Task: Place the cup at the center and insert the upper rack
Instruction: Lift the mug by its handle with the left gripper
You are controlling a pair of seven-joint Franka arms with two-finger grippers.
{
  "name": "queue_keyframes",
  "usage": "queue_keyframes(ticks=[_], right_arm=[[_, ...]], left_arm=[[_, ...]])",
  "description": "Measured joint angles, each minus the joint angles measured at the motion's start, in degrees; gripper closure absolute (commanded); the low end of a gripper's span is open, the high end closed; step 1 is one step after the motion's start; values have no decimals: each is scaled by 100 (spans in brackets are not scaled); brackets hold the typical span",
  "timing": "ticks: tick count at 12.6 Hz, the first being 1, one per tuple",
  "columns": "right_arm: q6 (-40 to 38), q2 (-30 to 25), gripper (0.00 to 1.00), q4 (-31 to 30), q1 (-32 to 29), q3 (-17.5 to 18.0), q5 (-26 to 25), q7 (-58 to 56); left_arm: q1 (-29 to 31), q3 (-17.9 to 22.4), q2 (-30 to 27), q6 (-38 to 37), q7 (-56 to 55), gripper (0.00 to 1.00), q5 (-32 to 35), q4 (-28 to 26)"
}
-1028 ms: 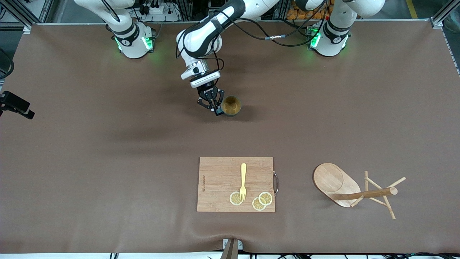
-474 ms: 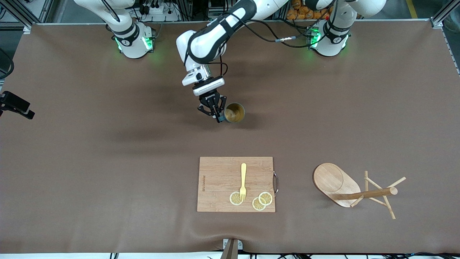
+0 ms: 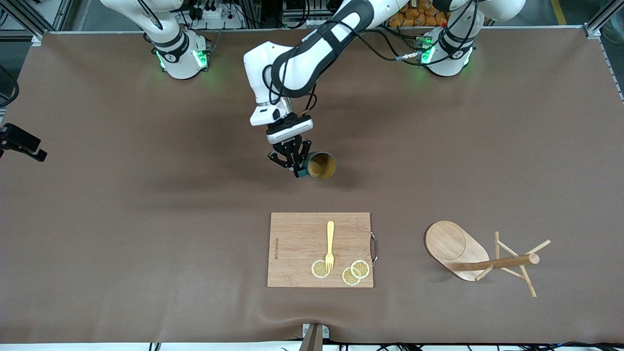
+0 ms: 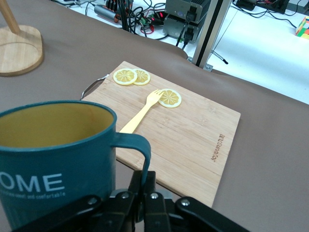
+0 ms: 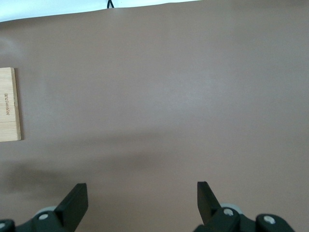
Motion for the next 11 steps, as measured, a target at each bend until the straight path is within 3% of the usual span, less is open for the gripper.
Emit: queue_keyframes(ticks=[11], right_arm=[[-1,0,0,0,0,1,0,0]], left_arm=[[626,11,-674,517,48,100,-1561,7]])
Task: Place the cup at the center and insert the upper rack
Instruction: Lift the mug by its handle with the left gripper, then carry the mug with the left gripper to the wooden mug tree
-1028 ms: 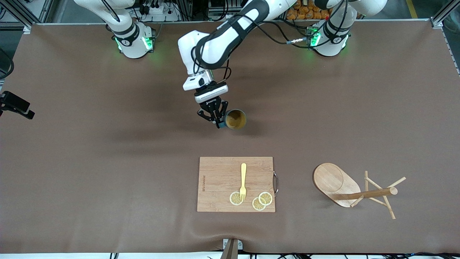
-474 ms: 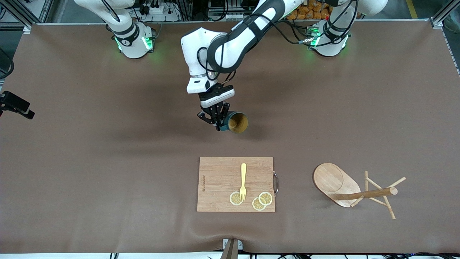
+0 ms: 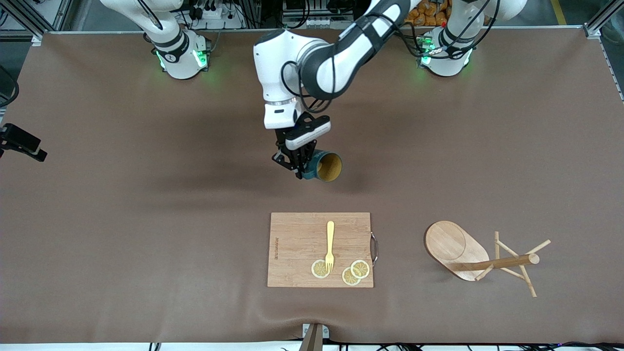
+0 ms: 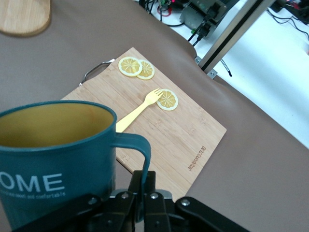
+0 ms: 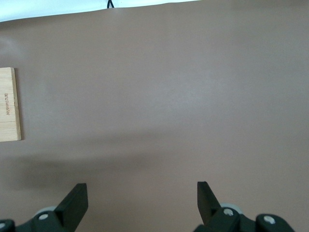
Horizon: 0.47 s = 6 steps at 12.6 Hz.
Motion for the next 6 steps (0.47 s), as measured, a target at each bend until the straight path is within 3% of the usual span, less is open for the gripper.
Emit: queue_keyframes(ticks=[6], right_arm=[[0,0,0,0,0,0,0,0]], left_arm=[[578,-104,-301,190,514,100,-864,-12]])
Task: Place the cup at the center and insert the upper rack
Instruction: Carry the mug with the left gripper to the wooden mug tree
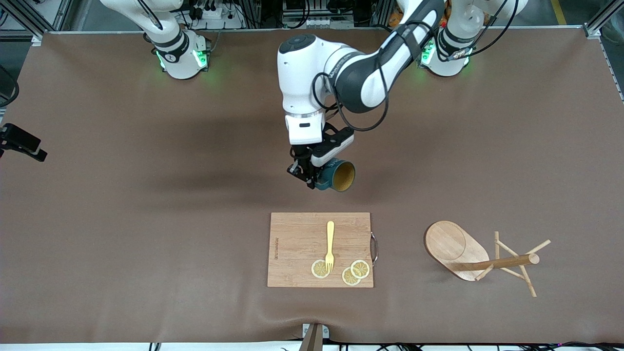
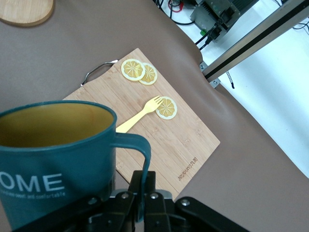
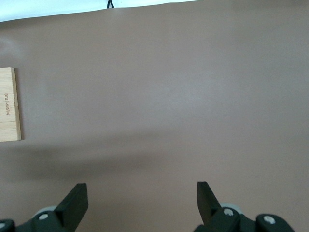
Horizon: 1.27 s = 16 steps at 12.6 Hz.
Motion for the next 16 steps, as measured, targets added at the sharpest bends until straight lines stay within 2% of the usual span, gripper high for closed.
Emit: queue_keyframes(ticks=[9,16], right_arm=[[0,0,0,1,0,1,0,0],[-2,0,0,1,0,0,0,0]], left_arm=[[835,-16,-414,-1,543,100,-1296,-178],[1382,-13,-449,-1,907,100,-2308,-224]])
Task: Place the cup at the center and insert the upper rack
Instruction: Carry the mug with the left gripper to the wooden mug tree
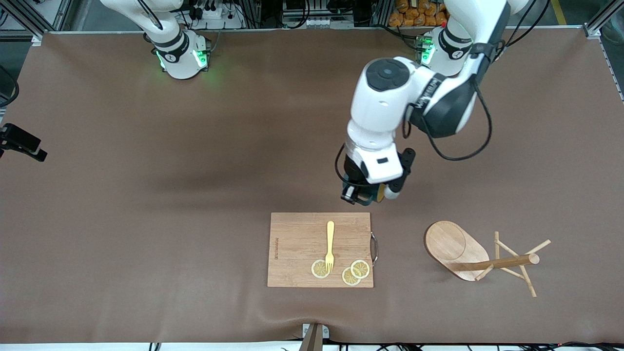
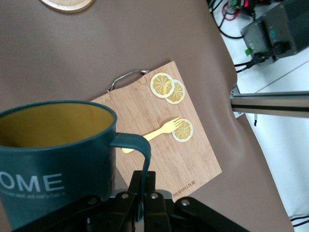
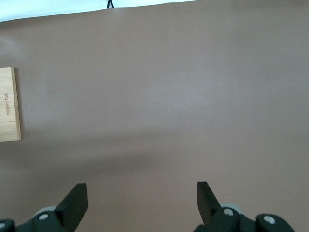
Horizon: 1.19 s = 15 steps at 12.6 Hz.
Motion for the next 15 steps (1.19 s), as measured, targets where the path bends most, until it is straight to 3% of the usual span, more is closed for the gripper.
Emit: queue_keyframes(ticks=[5,11,15], right_arm=[[0,0,0,0,0,-1,0,0],[0,0,0,1,0,-1,0,0],[0,0,0,1,0,-3,0,0]], left_arm=[[878,-4,-229,-5,1059,100,-1288,-90],[1265,-6,-265,-5,1352,100,-2347,-198],[1797,-2,-389,-203,2145,100,-3441,-203]])
